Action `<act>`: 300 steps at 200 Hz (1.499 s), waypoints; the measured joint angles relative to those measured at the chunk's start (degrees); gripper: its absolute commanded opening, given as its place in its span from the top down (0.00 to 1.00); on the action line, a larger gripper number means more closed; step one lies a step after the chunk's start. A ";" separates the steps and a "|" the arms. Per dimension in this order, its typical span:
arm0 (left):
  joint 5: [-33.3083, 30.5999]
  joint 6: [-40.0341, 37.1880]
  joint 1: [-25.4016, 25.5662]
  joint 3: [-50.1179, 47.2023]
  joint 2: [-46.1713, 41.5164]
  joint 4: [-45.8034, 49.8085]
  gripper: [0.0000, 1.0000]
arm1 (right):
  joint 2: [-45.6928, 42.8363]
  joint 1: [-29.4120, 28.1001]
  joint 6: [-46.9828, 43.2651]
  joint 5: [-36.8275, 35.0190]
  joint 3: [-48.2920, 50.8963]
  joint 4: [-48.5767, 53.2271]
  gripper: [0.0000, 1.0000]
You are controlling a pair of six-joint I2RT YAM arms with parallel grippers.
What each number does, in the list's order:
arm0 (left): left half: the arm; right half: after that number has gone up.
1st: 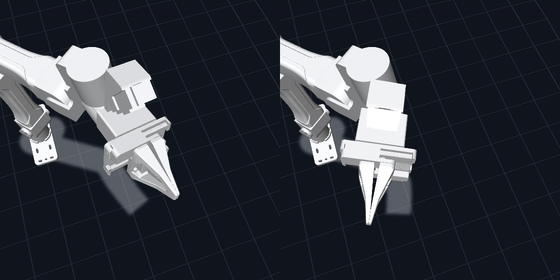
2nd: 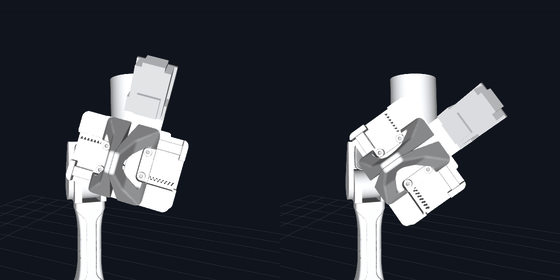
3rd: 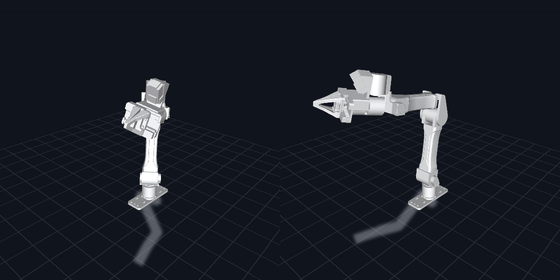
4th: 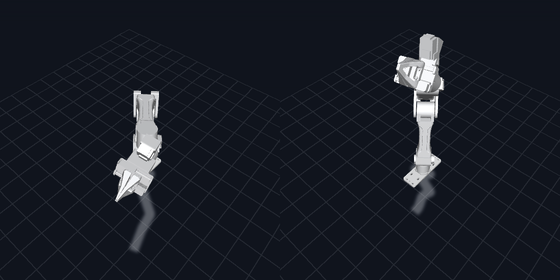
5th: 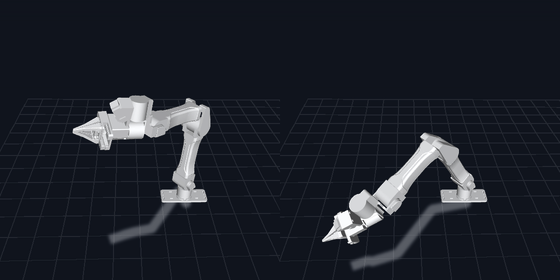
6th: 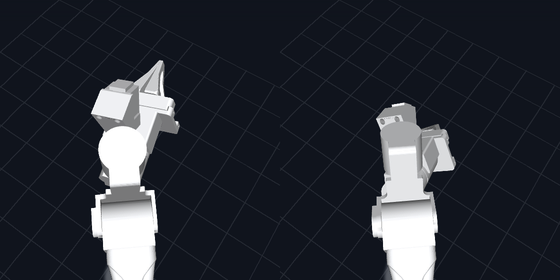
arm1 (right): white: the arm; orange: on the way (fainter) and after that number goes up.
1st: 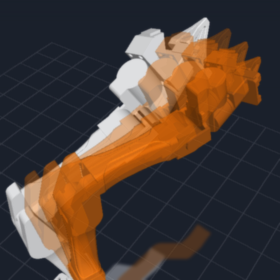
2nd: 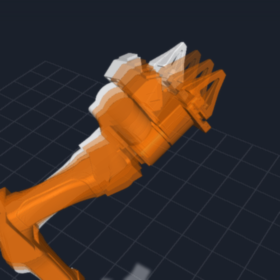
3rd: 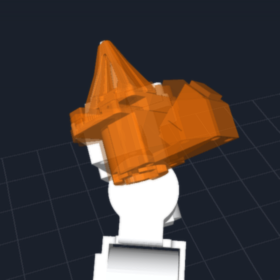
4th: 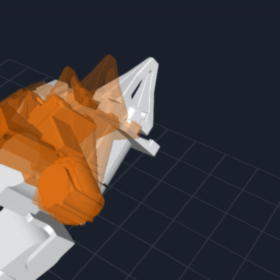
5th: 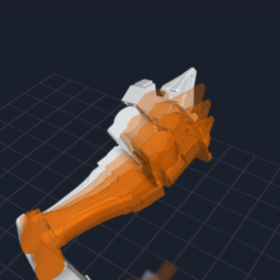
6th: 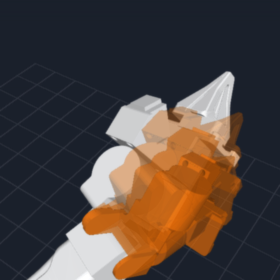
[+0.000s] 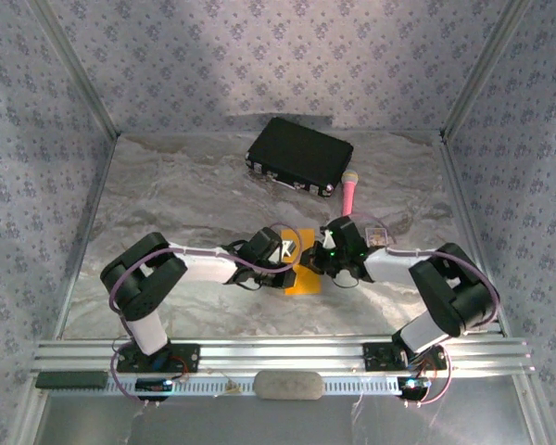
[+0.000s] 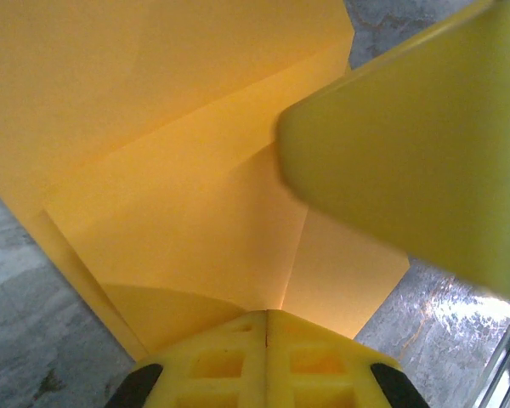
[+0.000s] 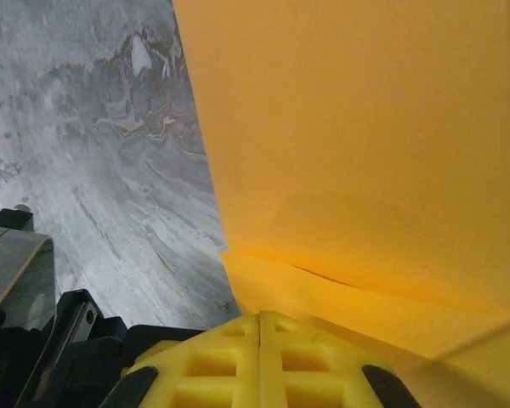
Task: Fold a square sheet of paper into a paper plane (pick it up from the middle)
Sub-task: Fold the triangle a second time at the center of the table.
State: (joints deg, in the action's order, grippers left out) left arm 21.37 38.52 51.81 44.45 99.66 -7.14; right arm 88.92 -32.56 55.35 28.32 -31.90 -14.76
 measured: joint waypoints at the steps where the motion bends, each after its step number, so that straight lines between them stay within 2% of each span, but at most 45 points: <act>1: 0.00 0.00 0.00 0.00 0.00 0.00 1.00 | 0.11 -0.04 -0.04 -0.02 -0.07 0.00 0.98; 43: -0.17 0.00 0.00 0.02 0.00 -0.04 1.00 | 3.32 2.27 -1.07 1.31 0.28 0.79 0.98; 96: -0.37 0.17 0.00 0.02 0.02 -0.39 1.00 | 3.19 11.67 -2.29 5.95 3.02 -2.91 0.98; 127: -0.17 0.17 0.00 0.02 0.02 -0.39 1.00 | 1.44 14.75 -2.45 5.35 4.17 -3.10 0.97; 149: -0.17 0.59 0.00 0.00 0.02 -0.39 1.00 | -2.43 13.64 -2.47 4.26 4.76 -2.45 0.96; 174: -0.17 1.20 0.00 0.00 0.02 -0.44 1.00 | -6.80 9.35 -2.38 2.54 4.76 -2.21 0.96; 214: -0.15 1.68 0.00 0.00 0.02 -0.44 1.00 | -5.05 4.13 -1.60 0.79 4.76 -2.16 0.97; 253: -0.15 1.68 0.00 0.00 0.02 -0.42 1.00 | -1.36 8.09 -1.95 0.11 5.09 -1.18 0.98; 279: -0.17 2.25 0.00 0.00 0.02 -0.44 1.00 | -1.29 12.04 -2.51 0.83 5.09 -0.74 0.98; 300: -0.17 3.45 0.02 0.00 0.02 -0.46 1.00 | -2.84 12.39 -2.89 0.94 5.09 0.24 0.97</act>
State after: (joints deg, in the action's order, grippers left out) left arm 21.19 41.98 51.83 44.45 99.68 -7.60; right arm 86.08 -20.16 52.47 29.26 -26.81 -14.52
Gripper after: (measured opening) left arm 0.044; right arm 0.051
